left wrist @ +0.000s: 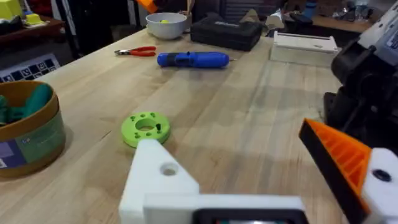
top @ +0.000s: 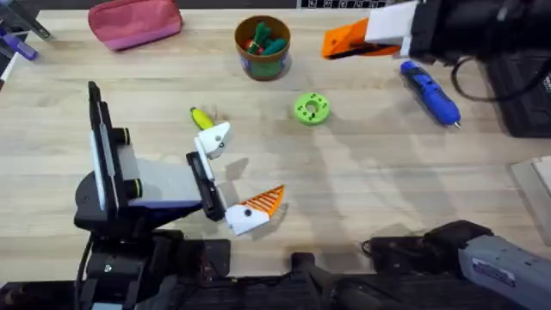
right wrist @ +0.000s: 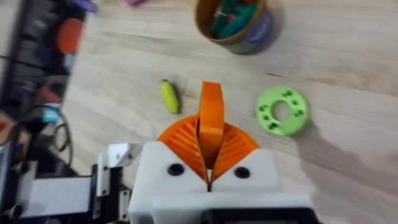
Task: Pick up the gripper from the table and insert it into the empty holder that is missing its gripper. Then pick up a screw, insert it into the mounting hole, and use the screwdriver to tighten it. Finally, clean up the table by picking up the vegetable and placing it into the bucket.
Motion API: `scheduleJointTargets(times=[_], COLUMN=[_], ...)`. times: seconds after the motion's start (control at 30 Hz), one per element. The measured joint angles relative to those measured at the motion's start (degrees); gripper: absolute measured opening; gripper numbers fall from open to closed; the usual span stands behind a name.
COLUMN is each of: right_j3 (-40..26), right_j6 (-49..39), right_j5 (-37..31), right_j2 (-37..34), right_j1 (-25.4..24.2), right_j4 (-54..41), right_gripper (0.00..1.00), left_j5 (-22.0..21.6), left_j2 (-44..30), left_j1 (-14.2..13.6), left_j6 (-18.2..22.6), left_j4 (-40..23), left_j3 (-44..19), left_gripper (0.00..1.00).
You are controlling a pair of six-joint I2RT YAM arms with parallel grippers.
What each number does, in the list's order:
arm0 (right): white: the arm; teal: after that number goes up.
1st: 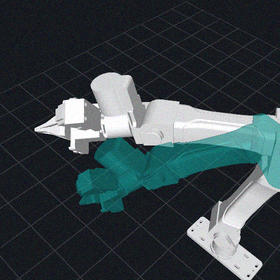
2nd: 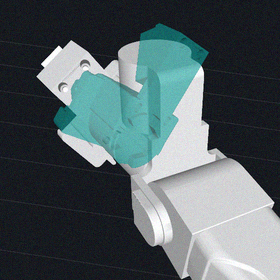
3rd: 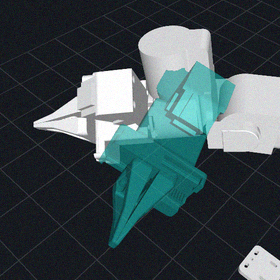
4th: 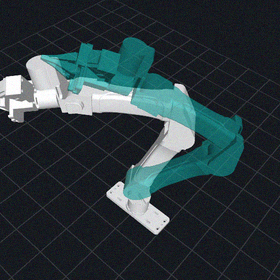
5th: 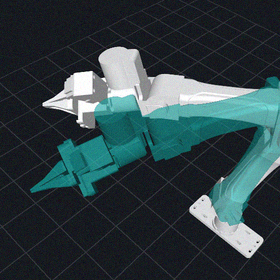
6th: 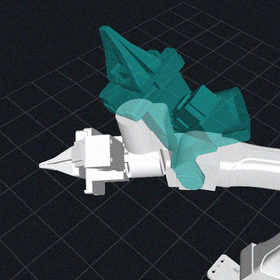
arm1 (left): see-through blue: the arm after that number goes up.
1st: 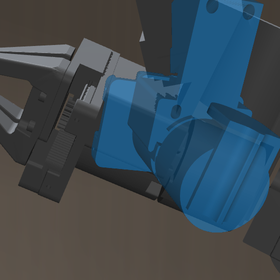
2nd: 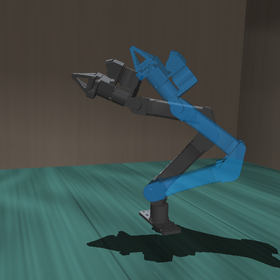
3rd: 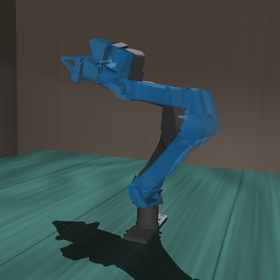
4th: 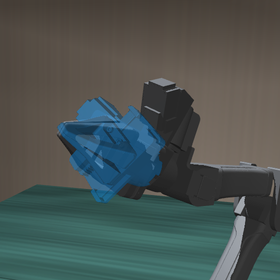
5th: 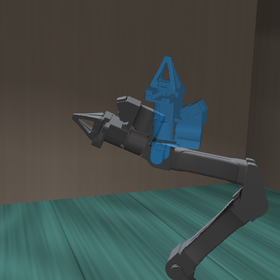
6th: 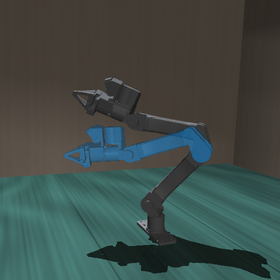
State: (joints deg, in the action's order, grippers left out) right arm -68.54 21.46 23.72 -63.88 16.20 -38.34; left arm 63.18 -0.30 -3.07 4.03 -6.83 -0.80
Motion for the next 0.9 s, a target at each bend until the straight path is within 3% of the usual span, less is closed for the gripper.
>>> scheduleJointTargets(times=[0.3,0.37,0.4,0.6,0.9], right_j3=[18.0,22.1,27.3,32.6,33.6], right_j6=[5.2,8.3,13.9,24.1,30.0], right_j5=[22.8,27.2,32.9,42.1,56.8], right_j2=[2.6,2.4,1.6,-1.8,-10.1], right_j1=[-1.0,-1.0,-1.0,-1.0,-1.0], right_j4=[22.1,28.9,38.8,52.8,61.7], right_gripper=[0.006,0.005,0.005,0.006,0.006], left_j5=[0.0,0.0,0.0,0.0,0.0], left_j2=[0.0,0.0,0.0,0.0,0.0], left_j1=[0.0,0.0,0.0,0.0,0.0], left_j6=[0.0,0.0,0.0,0.0,0.0], left_j4=[0.0,0.0,0.0,0.0,0.0], left_j3=[0.0,0.0,0.0,0.0,0.0], left_gripper=[0.986,0.986,0.985,0.985,0.985])
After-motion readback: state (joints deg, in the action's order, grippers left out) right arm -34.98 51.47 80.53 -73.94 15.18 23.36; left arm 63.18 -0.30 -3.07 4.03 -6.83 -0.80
